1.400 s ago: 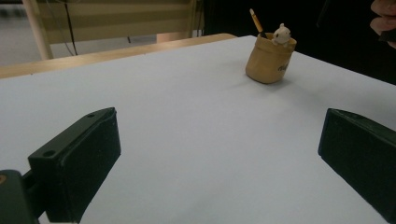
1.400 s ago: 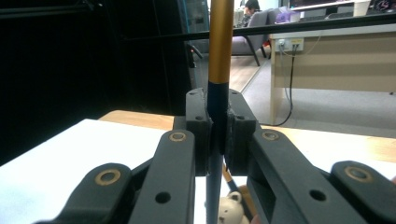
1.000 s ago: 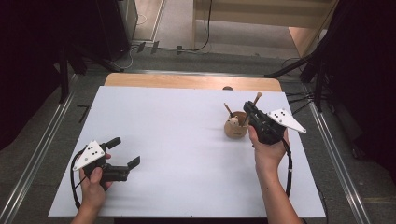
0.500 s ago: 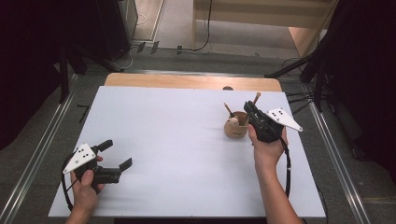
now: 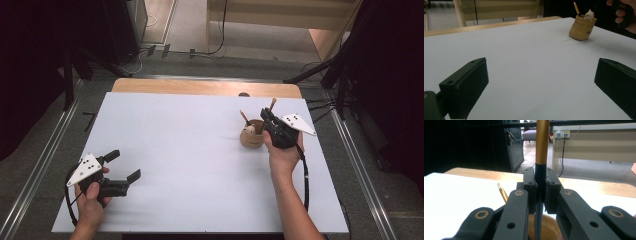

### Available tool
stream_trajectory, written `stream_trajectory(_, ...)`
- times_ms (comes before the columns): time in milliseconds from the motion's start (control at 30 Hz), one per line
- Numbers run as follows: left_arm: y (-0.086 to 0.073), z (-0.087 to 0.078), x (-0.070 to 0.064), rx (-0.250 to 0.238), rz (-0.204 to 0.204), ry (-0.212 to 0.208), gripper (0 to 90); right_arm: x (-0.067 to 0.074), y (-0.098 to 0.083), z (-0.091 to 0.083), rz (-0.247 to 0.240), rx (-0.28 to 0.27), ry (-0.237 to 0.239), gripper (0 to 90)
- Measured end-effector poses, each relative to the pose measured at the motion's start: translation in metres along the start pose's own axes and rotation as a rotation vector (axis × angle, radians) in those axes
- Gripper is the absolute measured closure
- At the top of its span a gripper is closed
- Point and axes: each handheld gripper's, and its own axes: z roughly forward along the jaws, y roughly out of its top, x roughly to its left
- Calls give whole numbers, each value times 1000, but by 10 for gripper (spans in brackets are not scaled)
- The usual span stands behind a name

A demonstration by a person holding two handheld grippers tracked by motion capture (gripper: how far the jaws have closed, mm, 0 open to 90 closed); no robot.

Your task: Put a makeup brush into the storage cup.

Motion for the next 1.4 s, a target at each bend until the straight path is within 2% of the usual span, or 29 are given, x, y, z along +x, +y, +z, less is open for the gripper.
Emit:
stream_trajectory(200,0,0,0,1,1,2,0,0,-9,7,-1,35,-14,840)
stream_trajectory(633,-1,5,1,7,2,1,0,-6,-17,11,9,72,-33,833)
stream_trajectory(667,-1,5,0,7,1,1,0,-7,-18,11,12,77,-33,808)
stream_trajectory(733,0,5,0,6,1,1,0,-7,-17,9,14,73,-31,658)
stream_trajectory(767,0,5,0,4,-1,0,0,-7,-17,8,11,74,-39,616)
stream_trajectory(800,0,4,0,3,-1,-1,0,-7,-15,6,19,72,-35,506)
stream_trajectory(900,0,4,0,4,0,1,0,-8,-13,3,22,71,-51,471)
stream_trajectory(1000,-1,3,1,2,-2,5,0,-12,-11,-1,44,80,-60,385)
stream_trajectory(1133,-1,1,1,2,0,10,0,-16,-9,-9,63,85,-74,181)
stream_trajectory(1167,-1,1,1,2,0,10,0,-17,-10,-12,42,84,-68,106)
stream_trajectory(1233,-1,1,1,2,-1,11,0,-19,-11,-18,39,69,-47,17)
stream_trajectory(1300,-1,2,1,0,-3,9,0,-21,-13,-24,33,68,-27,0)
stream_trajectory(1400,-1,2,0,4,-2,9,0,-22,-15,-33,17,65,-27,0)
